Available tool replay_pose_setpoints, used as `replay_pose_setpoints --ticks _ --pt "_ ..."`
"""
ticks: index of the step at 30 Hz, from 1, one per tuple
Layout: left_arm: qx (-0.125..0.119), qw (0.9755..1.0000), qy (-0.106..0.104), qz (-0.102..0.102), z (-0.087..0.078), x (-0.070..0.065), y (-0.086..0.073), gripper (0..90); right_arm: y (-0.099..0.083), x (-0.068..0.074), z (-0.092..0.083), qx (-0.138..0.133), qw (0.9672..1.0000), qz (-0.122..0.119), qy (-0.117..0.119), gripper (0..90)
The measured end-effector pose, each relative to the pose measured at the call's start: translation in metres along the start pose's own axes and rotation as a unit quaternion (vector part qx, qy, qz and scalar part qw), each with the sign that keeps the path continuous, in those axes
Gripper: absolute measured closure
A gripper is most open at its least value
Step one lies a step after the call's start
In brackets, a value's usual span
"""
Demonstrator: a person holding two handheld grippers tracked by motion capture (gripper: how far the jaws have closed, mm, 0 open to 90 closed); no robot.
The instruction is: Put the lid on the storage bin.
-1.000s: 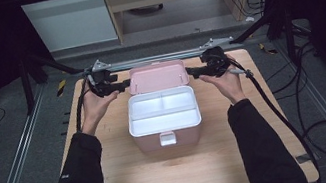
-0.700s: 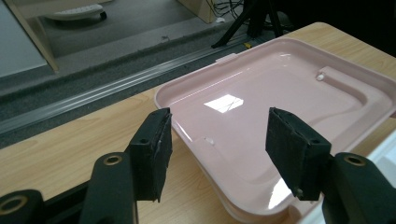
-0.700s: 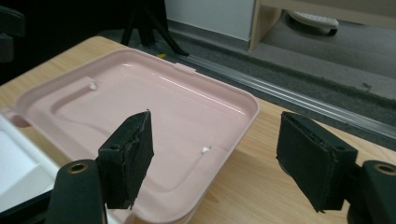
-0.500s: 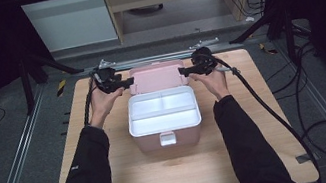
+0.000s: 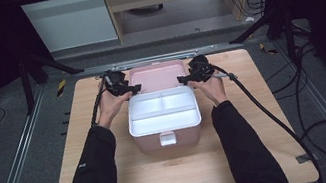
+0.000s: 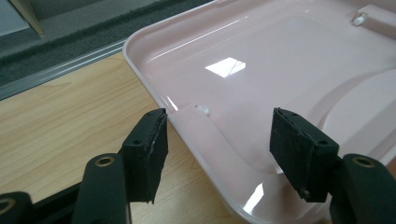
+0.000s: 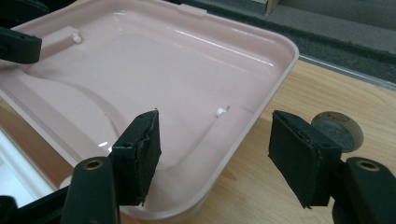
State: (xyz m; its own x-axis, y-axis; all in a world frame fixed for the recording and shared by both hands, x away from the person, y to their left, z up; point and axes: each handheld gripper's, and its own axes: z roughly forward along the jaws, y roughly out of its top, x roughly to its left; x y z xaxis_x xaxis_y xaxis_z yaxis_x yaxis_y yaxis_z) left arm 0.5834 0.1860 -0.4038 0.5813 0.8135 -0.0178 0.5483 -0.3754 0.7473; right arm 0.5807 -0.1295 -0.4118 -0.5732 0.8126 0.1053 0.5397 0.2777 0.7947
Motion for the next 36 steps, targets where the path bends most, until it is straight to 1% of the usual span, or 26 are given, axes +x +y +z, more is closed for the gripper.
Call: replay_pose_setpoints --ticks 3,4,5,6,8,11,14,17,19,20,21,22,25,26,28,30,31,33,36 --pt "0.009 0.9999 -0.003 -0.003 0.003 0.002 -0.002 37.7 -0.002 -0.002 0.001 0.004 0.9999 0.008 0.010 36.0" --pt "0.011 0.9999 -0.004 -0.002 0.005 0.002 -0.003 37.6 -0.003 -0.002 0.003 0.004 0.9999 0.008 0.013 36.0" --pt "0.010 0.9999 -0.005 -0.006 0.006 0.002 -0.003 37.4 -0.004 -0.003 0.004 0.007 0.9999 0.010 0.012 36.2" --pt "0.008 0.9999 -0.008 -0.009 0.006 0.003 -0.003 36.6 -0.005 -0.004 0.006 0.008 0.9996 0.020 0.015 36.3" --pt "0.006 0.9998 -0.014 -0.012 0.008 0.003 -0.004 35.4 -0.006 -0.005 0.008 0.005 0.9994 0.026 0.021 36.4" --pt "0.001 0.9994 -0.029 -0.017 0.010 0.007 -0.005 33.4 -0.007 -0.006 0.012 0.008 0.9985 0.042 0.033 37.1" --pt "-0.008 0.9990 -0.036 -0.026 0.013 0.008 -0.006 31.5 -0.007 -0.008 0.014 0.010 0.9980 0.047 0.040 36.3" --pt "-0.012 0.9986 -0.038 -0.034 0.015 0.008 -0.006 30.6 -0.005 -0.008 0.014 0.015 0.9980 0.046 0.040 36.1" --pt "-0.013 0.9987 -0.037 -0.034 0.015 0.008 -0.006 30.5 -0.005 -0.008 0.014 0.016 0.9983 0.042 0.036 36.2" --pt "-0.013 0.9989 -0.034 -0.031 0.014 0.008 -0.005 30.6 -0.005 -0.008 0.014 0.016 0.9982 0.044 0.037 36.8" --pt "-0.013 0.9991 -0.031 -0.027 0.013 0.007 -0.005 31.4 -0.005 -0.008 0.013 0.013 0.9981 0.046 0.038 37.3" --pt "-0.014 0.9991 -0.029 -0.028 0.012 0.007 -0.004 32.6 -0.004 -0.009 0.013 0.010 0.9978 0.051 0.041 37.9" --pt "-0.016 0.9992 -0.026 -0.025 0.009 0.008 -0.003 37.9 -0.004 -0.013 0.009 -0.009 0.9956 0.077 0.053 38.9" --pt "-0.022 0.9992 -0.025 -0.024 0.008 0.008 -0.003 38.2 -0.003 -0.013 0.008 -0.013 0.9953 0.079 0.055 38.6" --pt "-0.032 0.9988 -0.026 -0.026 0.005 0.009 -0.002 39.0 -0.002 -0.012 0.006 -0.021 0.9961 0.070 0.049 38.6" --pt "-0.045 0.9981 -0.028 -0.031 0.001 0.009 0.000 40.4 -0.002 -0.011 0.004 -0.029 0.9962 0.068 0.047 38.7" --pt "-0.051 0.9976 -0.031 -0.033 -0.001 0.010 0.001 40.9 -0.001 -0.011 0.003 -0.037 0.9960 0.066 0.048 39.4" --pt "-0.067 0.9962 -0.040 -0.039 -0.007 0.013 0.002 41.9 0.001 -0.012 -0.001 -0.051 0.9947 0.072 0.053 40.9" --pt "-0.085 0.9948 -0.045 -0.032 -0.015 0.013 0.004 42.9 0.004 -0.011 -0.008 -0.070 0.9938 0.067 0.055 42.2"
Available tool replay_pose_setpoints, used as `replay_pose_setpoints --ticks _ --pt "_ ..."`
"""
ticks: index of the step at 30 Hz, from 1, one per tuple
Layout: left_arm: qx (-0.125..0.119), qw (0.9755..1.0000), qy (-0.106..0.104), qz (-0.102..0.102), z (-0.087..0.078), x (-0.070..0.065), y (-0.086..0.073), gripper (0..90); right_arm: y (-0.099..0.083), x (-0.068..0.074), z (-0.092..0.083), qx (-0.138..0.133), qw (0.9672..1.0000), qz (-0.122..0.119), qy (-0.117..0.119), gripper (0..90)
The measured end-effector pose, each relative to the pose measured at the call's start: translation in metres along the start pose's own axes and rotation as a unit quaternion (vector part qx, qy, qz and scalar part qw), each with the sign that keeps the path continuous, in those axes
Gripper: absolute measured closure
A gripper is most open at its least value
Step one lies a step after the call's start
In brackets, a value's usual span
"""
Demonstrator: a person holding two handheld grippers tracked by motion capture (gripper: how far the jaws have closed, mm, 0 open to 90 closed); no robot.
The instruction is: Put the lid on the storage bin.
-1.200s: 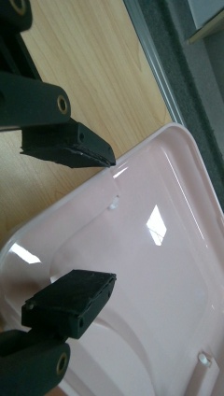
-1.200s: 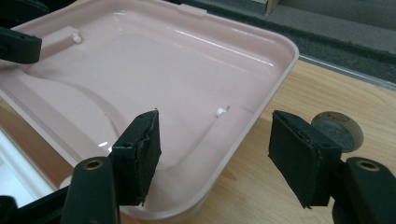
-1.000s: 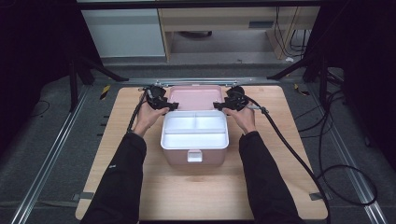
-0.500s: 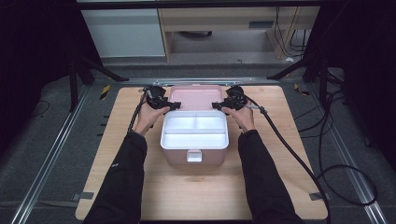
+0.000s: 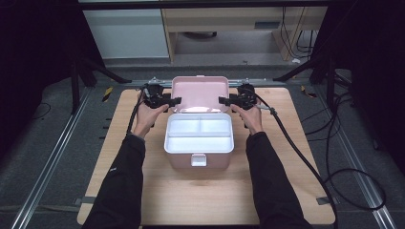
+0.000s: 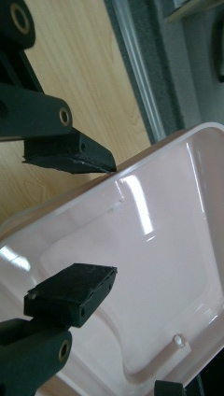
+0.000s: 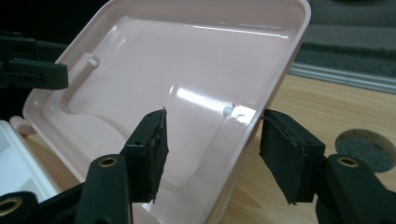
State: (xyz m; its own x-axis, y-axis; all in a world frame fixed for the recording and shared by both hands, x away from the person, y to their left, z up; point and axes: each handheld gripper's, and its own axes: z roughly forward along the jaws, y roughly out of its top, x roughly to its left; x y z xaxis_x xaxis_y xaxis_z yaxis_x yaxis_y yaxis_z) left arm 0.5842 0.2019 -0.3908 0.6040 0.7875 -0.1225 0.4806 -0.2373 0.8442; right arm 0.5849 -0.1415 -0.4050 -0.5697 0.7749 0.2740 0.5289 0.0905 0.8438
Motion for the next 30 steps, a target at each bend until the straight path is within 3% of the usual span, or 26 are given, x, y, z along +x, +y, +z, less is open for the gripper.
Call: replay_pose_setpoints --ticks 10,30 --pt "-0.023 0.9992 0.004 0.033 -0.023 -0.010 0.009 44.0 0.011 0.013 -0.018 -0.029 0.9989 -0.036 -0.002 42.9" --pt "-0.046 0.9970 -0.004 0.063 -0.054 -0.026 0.006 46.6 0.016 0.034 -0.044 -0.041 0.9950 -0.090 -0.013 43.5"
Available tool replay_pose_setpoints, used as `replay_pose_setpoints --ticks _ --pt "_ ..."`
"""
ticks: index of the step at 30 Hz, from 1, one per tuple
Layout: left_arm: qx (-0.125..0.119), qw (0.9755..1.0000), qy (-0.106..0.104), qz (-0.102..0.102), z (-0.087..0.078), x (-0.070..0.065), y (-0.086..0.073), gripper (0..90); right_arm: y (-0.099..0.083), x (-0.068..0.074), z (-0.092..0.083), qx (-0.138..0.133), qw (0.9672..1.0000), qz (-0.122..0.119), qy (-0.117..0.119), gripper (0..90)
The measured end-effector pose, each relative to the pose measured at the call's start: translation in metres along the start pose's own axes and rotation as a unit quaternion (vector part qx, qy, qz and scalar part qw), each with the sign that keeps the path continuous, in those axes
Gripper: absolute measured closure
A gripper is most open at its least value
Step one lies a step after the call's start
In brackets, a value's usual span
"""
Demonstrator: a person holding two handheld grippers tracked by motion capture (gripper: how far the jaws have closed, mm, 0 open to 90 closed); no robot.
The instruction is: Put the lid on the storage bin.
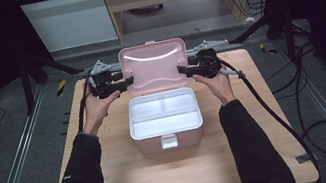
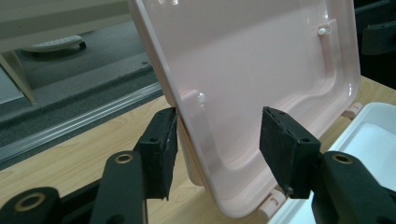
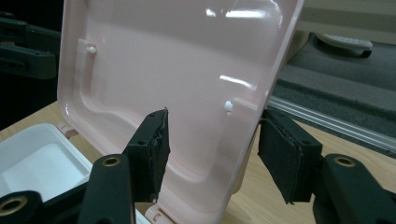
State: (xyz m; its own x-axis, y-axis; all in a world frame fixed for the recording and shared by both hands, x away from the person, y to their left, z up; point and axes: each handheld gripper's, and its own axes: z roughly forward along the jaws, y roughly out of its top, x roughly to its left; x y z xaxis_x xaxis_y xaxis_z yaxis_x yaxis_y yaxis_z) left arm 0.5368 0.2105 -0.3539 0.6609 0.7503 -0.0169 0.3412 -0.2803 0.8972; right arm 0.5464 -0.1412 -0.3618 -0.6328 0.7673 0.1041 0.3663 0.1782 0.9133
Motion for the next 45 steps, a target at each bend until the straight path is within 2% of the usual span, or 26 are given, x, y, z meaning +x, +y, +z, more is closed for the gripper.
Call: replay_pose_setpoints --ticks 8,16,21,30,35,45 --pt "-0.008 0.9999 -0.003 0.010 -0.014 -0.008 -0.004 47.2 0.002 0.012 -0.012 0.000 0.9997 -0.023 -0.007 43.8" --pt "-0.016 0.9996 -0.005 0.022 -0.025 -0.020 -0.008 48.0 0.000 0.022 -0.028 0.004 0.9989 -0.046 -0.004 44.1" --pt "-0.025 0.9993 -0.008 0.025 -0.031 -0.027 -0.011 48.8 -0.003 0.027 -0.041 0.007 0.9984 -0.055 -0.001 45.7" --pt "-0.021 0.9989 -0.010 0.041 -0.043 -0.040 -0.012 49.3 -0.009 0.036 -0.062 0.004 0.9981 -0.061 0.003 50.1" --pt "-0.017 0.9985 -0.012 0.050 -0.054 -0.047 -0.014 50.7 -0.011 0.042 -0.073 0.008 0.9979 -0.063 0.005 55.2" --pt "-0.020 0.9991 -0.013 0.036 -0.065 -0.054 -0.020 58.7 -0.019 0.045 -0.087 0.015 0.9981 -0.059 0.009 72.2"
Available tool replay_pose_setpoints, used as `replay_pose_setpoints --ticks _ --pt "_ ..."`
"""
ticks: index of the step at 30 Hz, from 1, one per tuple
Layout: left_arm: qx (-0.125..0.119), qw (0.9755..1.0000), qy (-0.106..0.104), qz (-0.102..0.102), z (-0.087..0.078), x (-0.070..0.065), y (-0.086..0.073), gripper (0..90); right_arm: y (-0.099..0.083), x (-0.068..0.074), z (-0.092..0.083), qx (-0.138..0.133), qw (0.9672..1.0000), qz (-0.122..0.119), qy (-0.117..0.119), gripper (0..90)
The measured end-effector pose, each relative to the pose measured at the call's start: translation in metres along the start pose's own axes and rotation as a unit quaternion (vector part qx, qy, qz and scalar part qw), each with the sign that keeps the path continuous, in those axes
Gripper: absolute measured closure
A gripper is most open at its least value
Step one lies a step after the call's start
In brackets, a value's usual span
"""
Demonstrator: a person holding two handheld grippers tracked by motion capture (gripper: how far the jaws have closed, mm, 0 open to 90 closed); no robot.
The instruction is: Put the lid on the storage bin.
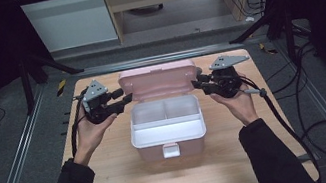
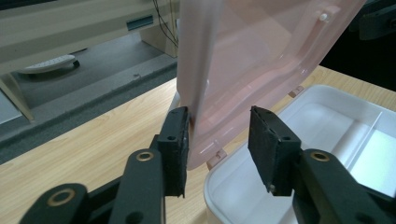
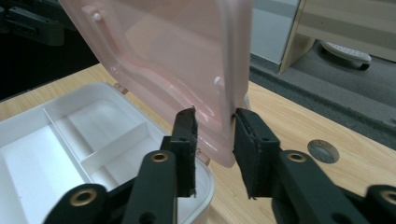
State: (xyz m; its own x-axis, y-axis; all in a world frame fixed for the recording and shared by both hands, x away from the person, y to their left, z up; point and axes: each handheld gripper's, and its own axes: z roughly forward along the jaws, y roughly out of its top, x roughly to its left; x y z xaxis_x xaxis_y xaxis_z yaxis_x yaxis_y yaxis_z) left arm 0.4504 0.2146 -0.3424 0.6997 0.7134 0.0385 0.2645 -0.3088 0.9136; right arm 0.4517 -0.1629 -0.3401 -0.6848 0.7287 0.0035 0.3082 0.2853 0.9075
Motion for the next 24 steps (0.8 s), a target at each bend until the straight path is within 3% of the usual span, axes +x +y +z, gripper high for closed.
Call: replay_pose_setpoints --ticks 6,13,24 --pt "0.010 0.9999 0.006 -0.011 -0.005 -0.004 0.001 65.1 -0.004 0.002 -0.005 0.001 1.0000 0.002 0.006 76.3" --pt "0.020 0.9997 0.015 0.001 -0.011 -0.013 -0.002 67.8 -0.007 0.008 -0.011 0.005 0.9999 -0.004 0.011 78.2" --pt "0.030 0.9993 0.009 0.021 -0.020 -0.025 -0.017 66.7 -0.019 0.019 -0.022 0.015 0.9994 -0.022 0.023 78.2"
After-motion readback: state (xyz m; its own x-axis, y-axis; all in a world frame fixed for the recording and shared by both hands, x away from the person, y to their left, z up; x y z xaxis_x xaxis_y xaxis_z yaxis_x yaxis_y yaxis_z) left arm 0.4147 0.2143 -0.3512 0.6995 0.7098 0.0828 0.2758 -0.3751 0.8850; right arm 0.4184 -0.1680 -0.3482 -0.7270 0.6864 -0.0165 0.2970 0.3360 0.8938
